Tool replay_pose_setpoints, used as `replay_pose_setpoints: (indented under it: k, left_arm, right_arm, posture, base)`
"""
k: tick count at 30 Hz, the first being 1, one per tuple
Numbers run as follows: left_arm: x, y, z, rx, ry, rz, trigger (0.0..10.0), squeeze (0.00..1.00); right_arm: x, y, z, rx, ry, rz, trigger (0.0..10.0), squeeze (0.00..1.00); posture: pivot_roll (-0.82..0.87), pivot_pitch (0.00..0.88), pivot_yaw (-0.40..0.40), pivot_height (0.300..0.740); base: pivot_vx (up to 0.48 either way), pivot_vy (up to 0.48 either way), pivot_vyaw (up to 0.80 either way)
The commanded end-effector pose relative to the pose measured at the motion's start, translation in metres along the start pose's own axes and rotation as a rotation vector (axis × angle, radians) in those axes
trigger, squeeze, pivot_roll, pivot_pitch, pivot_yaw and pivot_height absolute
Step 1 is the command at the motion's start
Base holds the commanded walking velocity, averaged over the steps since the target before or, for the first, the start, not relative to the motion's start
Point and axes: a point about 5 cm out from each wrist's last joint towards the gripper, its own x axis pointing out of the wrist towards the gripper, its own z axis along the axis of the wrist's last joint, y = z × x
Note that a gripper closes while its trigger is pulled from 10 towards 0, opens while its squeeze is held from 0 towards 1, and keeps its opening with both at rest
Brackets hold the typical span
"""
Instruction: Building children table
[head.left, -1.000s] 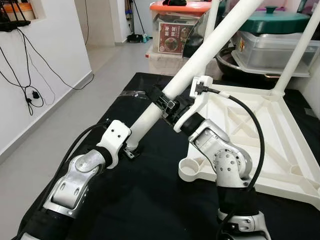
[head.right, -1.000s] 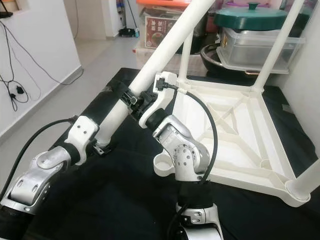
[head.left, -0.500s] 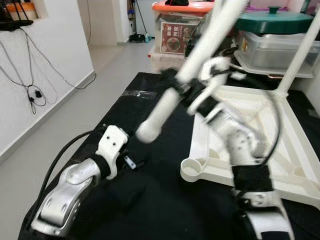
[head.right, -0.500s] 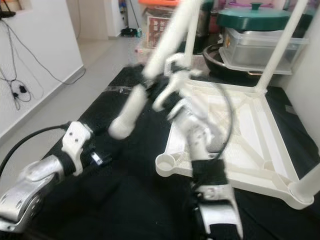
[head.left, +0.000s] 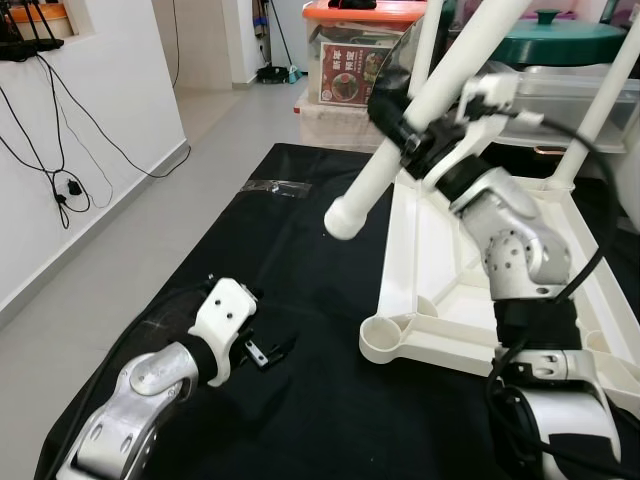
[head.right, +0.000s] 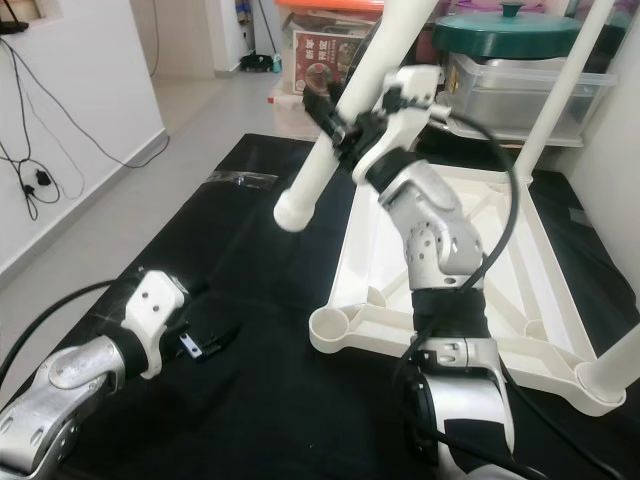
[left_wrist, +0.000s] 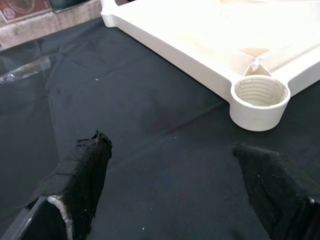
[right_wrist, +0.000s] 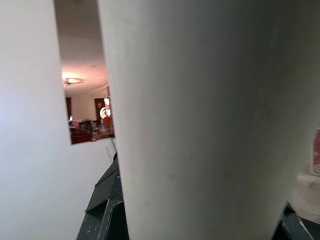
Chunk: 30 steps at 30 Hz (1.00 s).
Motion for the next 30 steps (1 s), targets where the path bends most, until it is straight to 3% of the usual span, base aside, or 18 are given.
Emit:
replay_pose_setpoints:
  k: [1, 9, 11, 15, 17, 18, 22, 30]
  left_arm:
    - [-0.004, 0.001, -0.001, 0.003, 0.016, 0.008, 10.0, 0.0]
    - [-0.009, -0.001, -0.011, -0.011, 0.053, 0.019, 10.0, 0.0]
    - [-0.02, -0.004, -0.02, -0.052, 0.082, 0.038, 10.0, 0.0]
    - [-0.026, -0.002, -0.025, -0.072, 0.097, 0.074, 10.0, 0.0]
    - [-0.032, 0.002, -0.029, -0.086, 0.108, 0.119, 10.0, 0.0]
    - [-0.04, 0.009, -0.037, -0.107, 0.134, 0.209, 10.0, 0.0]
    - [-0.05, 0.021, -0.055, -0.154, 0.19, 0.377, 10.0, 0.0]
    - [-0.067, 0.022, -0.071, -0.171, 0.251, 0.465, 10.0, 0.0]
  right_arm:
    - [0.002, 0.002, -0.001, -0.004, -0.007, 0.039, 0.0, 0.0]
    - [-0.004, 0.004, -0.004, -0.081, 0.08, 0.195, 0.0, 0.0]
    - [-0.019, -0.003, -0.004, -0.136, 0.185, 0.303, 0.0, 0.0]
    - [-0.026, -0.009, -0.006, -0.153, 0.23, 0.321, 0.0, 0.0]
    - [-0.029, -0.012, -0.007, -0.156, 0.256, 0.324, 0.0, 0.0]
    - [-0.035, -0.012, -0.012, -0.148, 0.293, 0.332, 0.0, 0.0]
    - [-0.042, -0.002, -0.024, -0.104, 0.326, 0.328, 0.0, 0.0]
    - [-0.063, 0.006, -0.039, -0.086, 0.408, 0.319, 0.0, 0.0]
  posture:
    - [0.11, 0.0, -0.035, 0.74]
    - [0.1, 0.0, -0.034, 0.74]
    - [0.11, 0.0, -0.046, 0.74]
    - [0.11, 0.0, -0.053, 0.74]
    - [0.11, 0.0, -0.056, 0.74]
    - [0.1, 0.0, -0.057, 0.74]
    - [0.09, 0.0, -0.058, 0.74]
    - [0.09, 0.0, -0.061, 0.74]
  base:
    - [0.0, 0.0, 0.0]
    - [0.0, 0.0, 0.0]
    - [0.0, 0.0, 0.0]
    - [0.0, 0.0, 0.0]
    - [0.0, 0.0, 0.0]
    - [0.0, 0.0, 0.0]
    - [0.0, 0.0, 0.0]
    - [0.0, 0.0, 0.0]
